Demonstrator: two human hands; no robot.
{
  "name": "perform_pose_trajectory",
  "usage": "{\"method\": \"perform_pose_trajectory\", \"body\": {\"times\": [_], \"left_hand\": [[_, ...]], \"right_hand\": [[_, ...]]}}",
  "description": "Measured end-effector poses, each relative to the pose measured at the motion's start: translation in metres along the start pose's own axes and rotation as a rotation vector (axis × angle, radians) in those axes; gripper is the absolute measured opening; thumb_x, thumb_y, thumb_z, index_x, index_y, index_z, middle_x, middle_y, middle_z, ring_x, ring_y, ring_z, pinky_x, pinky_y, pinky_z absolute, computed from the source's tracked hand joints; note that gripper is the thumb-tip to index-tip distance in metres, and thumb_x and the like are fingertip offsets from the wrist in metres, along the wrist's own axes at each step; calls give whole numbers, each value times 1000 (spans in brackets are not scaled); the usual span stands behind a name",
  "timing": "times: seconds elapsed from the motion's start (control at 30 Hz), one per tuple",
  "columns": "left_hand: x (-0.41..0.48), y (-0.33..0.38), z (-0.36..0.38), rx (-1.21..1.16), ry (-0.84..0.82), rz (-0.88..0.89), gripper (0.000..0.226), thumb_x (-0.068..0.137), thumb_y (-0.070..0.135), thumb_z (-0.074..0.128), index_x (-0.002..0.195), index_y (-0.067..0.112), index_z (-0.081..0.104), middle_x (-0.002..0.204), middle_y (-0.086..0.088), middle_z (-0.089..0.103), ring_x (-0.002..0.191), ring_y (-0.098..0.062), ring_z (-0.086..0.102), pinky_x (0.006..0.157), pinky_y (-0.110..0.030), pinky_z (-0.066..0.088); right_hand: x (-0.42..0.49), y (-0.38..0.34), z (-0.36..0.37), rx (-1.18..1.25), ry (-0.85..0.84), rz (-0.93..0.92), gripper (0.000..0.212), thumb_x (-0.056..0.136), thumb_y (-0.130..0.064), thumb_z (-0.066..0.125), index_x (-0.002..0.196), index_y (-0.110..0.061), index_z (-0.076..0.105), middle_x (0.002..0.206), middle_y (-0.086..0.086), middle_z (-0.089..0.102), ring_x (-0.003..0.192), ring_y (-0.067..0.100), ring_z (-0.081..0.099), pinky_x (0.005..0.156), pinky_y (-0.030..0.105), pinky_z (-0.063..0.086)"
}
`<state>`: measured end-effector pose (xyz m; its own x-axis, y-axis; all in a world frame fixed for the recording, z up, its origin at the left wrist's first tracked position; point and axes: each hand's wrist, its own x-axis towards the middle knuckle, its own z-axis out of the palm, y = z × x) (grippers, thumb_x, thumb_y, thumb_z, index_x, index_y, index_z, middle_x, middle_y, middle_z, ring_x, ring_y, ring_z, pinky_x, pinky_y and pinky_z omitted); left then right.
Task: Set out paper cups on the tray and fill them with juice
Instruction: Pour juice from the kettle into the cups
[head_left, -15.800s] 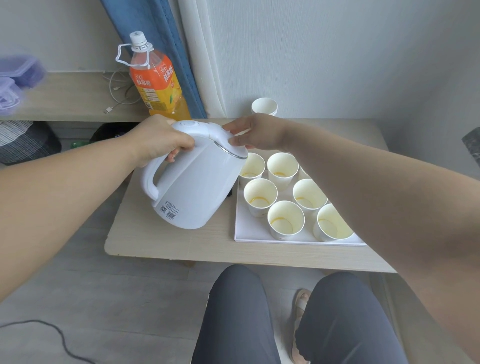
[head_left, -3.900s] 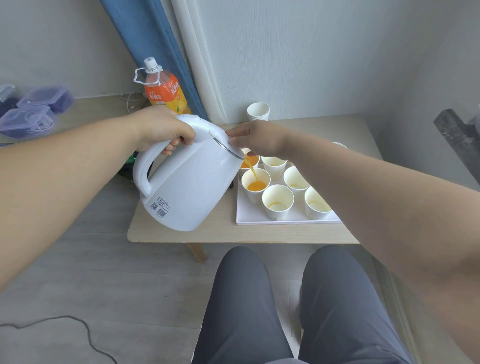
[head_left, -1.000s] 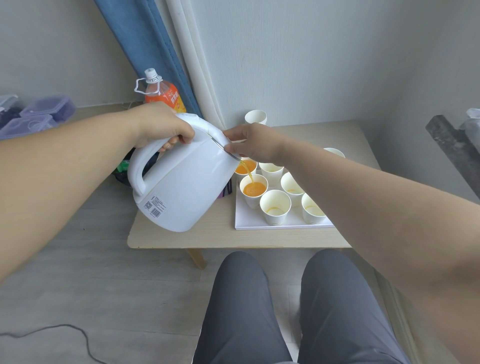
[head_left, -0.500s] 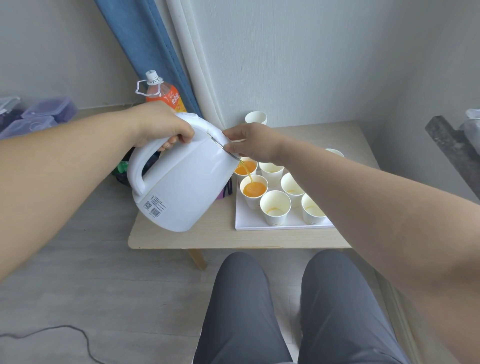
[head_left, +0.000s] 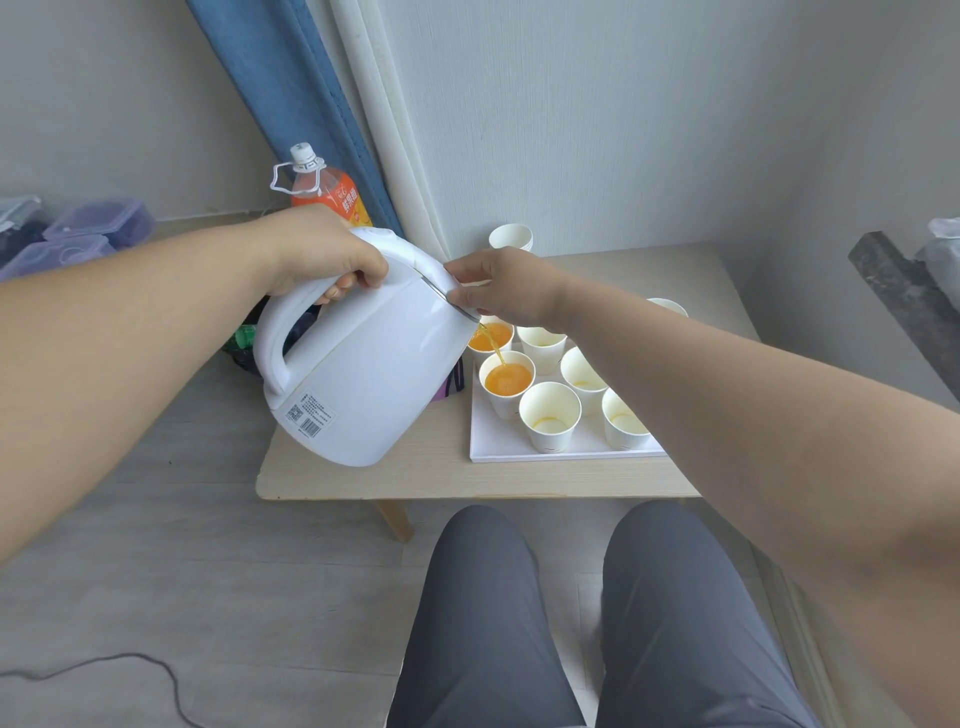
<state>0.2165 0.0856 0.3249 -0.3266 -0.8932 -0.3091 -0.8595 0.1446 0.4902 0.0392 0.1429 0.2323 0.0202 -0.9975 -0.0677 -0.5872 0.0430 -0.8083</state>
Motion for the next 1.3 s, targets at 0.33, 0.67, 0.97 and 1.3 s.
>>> {"method": "perform_pose_trajectory", "body": {"times": [0.33,0.67,0.97,1.3], "left_hand": [[3,-2,0,-5,-5,-1,28,72,1,60,52,10,42,40,-3,40,42,-17,36,41,-18,32],[15,-18,20,-44,-23,13,26,72,1,62,55,10,44,46,-6,42,45,-20,37,49,-23,35],[27,-35,58,-75,-50,9,22,72,1,62,60,12,48,39,4,48,50,-19,44,54,-24,37],[18,-22,53,-122,-47,73,26,74,1,62,58,14,46,39,5,45,46,-15,41,50,-21,38]], "right_hand": [[2,2,1,-29,-7,21,41,91,-30,59,131,-21,58,103,-10,54,92,6,48,84,19,36],[-4,9,7,-67,-18,67,43,92,-29,58,135,-22,54,119,-6,59,100,5,47,85,17,33],[-11,29,10,-125,-16,144,45,94,-31,58,137,-22,50,138,-3,51,126,14,46,83,11,27],[-23,24,0,-72,31,143,50,92,-32,61,139,-20,48,137,0,52,121,17,51,98,22,36]]}}
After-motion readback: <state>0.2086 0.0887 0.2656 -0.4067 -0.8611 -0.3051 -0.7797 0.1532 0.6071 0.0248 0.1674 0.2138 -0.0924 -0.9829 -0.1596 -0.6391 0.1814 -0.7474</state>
